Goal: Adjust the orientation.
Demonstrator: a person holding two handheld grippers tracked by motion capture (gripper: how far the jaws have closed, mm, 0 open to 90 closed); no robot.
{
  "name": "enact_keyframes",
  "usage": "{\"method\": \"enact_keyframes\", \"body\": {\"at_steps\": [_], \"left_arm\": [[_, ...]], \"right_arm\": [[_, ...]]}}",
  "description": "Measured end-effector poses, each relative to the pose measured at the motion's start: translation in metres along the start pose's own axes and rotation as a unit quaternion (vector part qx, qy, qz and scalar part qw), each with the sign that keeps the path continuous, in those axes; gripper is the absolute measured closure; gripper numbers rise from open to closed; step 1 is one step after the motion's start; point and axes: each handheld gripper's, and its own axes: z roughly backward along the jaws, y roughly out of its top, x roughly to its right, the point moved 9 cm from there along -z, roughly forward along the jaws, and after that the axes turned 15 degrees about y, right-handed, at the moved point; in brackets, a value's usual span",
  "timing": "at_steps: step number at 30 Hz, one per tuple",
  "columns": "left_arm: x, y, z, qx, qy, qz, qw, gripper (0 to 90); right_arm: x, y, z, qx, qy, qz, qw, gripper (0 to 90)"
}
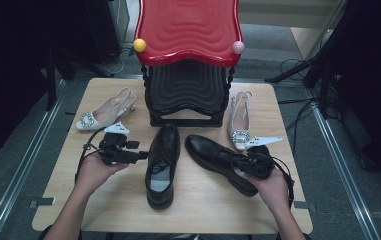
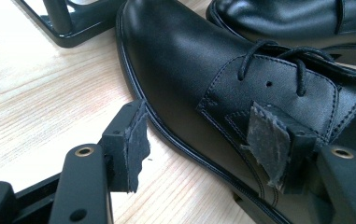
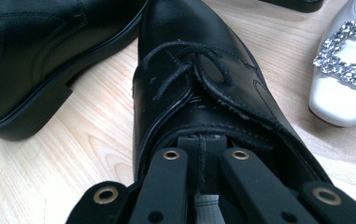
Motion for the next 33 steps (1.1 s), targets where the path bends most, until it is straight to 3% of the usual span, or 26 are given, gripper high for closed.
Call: {"method": "enact_keyframes", "body": {"at_steps": [10,16,17,22,27,30,31,33], "left_arm": [[-0.002,0.000,-0.001,-0.002,-0.001,0.004,1.0000,38.6],[-0.002,0.000,-0.003,-0.002,-0.003,0.006,1.0000,38.6],[-0.003,0.000,-0.003,-0.003,-0.003,0.006,1.0000,38.6],[-0.003,0.000,-0.005,-0.003,-0.002,0.004,1.0000,38.6],[-0.003,0.000,-0.005,-0.003,-0.004,0.006,1.0000,38.6],[-0.003,0.000,-0.004,-0.003,-0.003,0.006,1.0000,38.6],[-0.004,0.000,-0.004,-0.002,-0.003,0.007,1.0000,38.6],[-0.004,0.000,-0.004,-0.001,-0.003,0.009,1.0000,38.6]], "right_arm": [[-0.002,-0.001,0.041,0.027,-0.007,0.028,0.9992,90.0],[0.006,-0.003,0.061,0.049,-0.024,0.019,0.9983,90.0],[0.012,-0.006,0.066,0.052,-0.035,0.012,0.9980,90.0],[0.028,-0.015,0.068,0.041,-0.058,0.005,0.9975,90.0],[0.033,-0.018,0.066,0.042,-0.045,-0.005,0.9981,90.0],[0.035,-0.019,0.066,0.041,-0.052,-0.003,0.9978,90.0],[0.040,-0.021,0.066,0.031,-0.065,-0.003,0.9974,90.0],[0.042,-0.024,0.064,0.025,-0.064,-0.007,0.9976,90.0]]}}
